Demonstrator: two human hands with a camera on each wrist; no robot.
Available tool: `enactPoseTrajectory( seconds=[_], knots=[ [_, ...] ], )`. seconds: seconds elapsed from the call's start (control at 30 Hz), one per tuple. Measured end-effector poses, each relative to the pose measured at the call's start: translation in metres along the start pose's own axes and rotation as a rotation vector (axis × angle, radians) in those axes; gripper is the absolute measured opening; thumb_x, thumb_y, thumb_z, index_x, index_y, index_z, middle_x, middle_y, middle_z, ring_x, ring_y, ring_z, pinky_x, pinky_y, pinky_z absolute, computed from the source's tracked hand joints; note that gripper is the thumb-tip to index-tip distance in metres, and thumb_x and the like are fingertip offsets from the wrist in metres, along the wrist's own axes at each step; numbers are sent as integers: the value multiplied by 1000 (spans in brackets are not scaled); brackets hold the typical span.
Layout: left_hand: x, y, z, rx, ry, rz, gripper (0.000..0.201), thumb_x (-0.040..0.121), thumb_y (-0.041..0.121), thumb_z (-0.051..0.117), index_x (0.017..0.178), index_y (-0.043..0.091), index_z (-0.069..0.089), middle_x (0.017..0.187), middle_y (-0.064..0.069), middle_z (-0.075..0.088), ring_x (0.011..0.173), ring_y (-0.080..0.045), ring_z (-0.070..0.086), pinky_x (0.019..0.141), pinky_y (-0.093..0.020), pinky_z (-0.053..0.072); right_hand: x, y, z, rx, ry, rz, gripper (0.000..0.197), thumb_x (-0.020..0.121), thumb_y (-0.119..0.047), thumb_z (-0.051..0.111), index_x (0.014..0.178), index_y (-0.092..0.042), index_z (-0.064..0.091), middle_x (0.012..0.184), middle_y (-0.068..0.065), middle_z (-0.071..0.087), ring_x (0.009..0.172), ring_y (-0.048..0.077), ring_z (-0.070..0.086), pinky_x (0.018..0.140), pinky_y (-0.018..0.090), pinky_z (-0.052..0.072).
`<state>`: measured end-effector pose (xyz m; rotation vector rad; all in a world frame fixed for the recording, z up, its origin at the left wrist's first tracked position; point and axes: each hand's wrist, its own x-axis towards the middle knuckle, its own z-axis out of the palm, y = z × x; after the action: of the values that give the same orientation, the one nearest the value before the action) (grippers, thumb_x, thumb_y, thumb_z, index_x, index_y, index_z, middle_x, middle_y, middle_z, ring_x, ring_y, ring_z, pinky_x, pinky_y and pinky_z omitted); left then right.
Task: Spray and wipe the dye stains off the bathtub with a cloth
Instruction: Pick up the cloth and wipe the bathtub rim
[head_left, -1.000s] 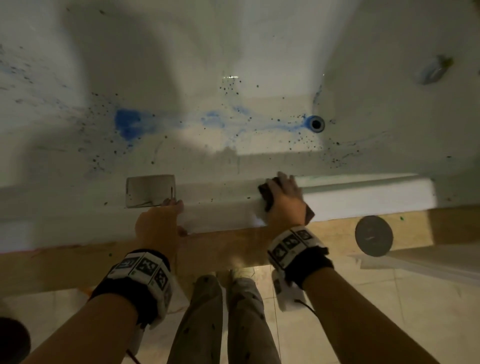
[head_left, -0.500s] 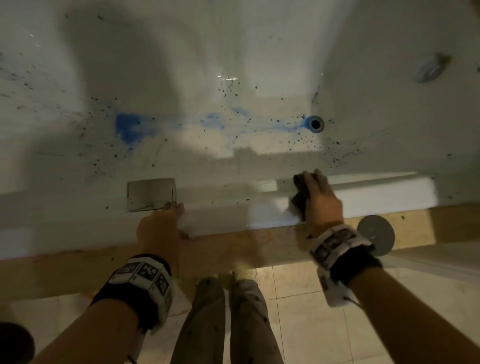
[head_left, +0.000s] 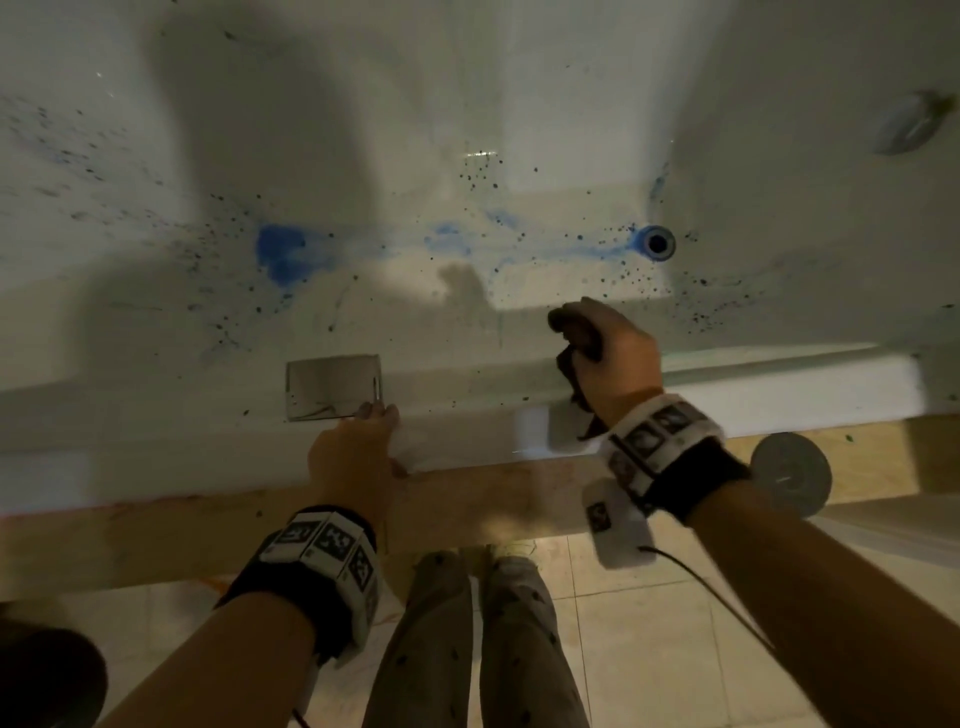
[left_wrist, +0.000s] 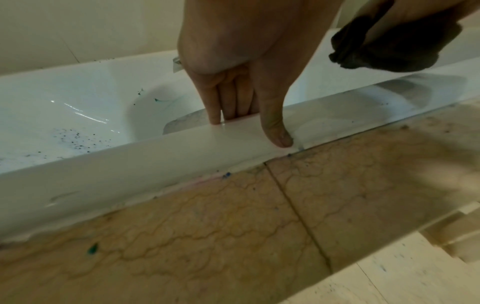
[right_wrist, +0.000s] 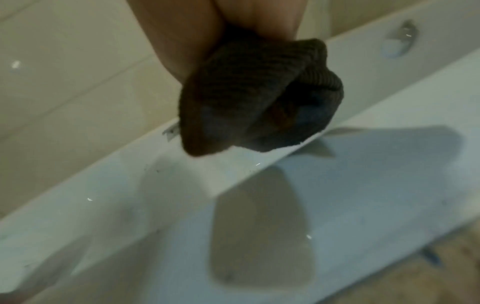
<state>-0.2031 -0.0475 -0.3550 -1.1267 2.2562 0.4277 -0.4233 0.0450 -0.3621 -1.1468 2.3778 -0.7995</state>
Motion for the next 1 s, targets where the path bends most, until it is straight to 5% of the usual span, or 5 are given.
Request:
enactPoseTrajectory(
  seconds=[0.2,0.47,0.67,0.8,1.0],
  knots=[
    [2,-1,4,-12,-6,0,60,94,32,51,146,21,23,153,-2,25,134,-18,36,103,-28,36,-53,-2,26,-248,-557,-667,36,67,-9,76,103,-12,71,120,14,63,109,34,60,81,49,53],
    [1,-2,3,-42,12,2,60,94,28,53,147,20,25,151,-3,29,135,-19,35,106,-29,35,8,-21,35,-238,-504,-198,43,90,-10,56,132,-17,52,147,4,37,132,23,40,110,30,31],
    [0,-3,3,-28,98,-11,35,99,24,41,134,21,44,133,-1,52,115,-20,54,88,-28,46,-41,-66,63,-129,-790,-460,45,94,-19,52,138,-21,44,145,8,40,124,23,46,101,29,40],
    [1,-3,7,-61,127,19,35,100,26,36,133,21,46,136,1,50,115,-19,54,89,-28,46,-60,-52,83,-129,-678,-511,50,79,-1,68,126,-14,58,146,12,38,132,37,38,104,46,39],
    [2,-10,7,-47,33,40,60,93,37,50,146,24,26,153,0,25,134,-17,36,103,-26,36,-40,-54,75,-148,-580,-386,42,93,-20,53,135,-17,48,152,3,28,138,23,30,112,31,25]
  ],
)
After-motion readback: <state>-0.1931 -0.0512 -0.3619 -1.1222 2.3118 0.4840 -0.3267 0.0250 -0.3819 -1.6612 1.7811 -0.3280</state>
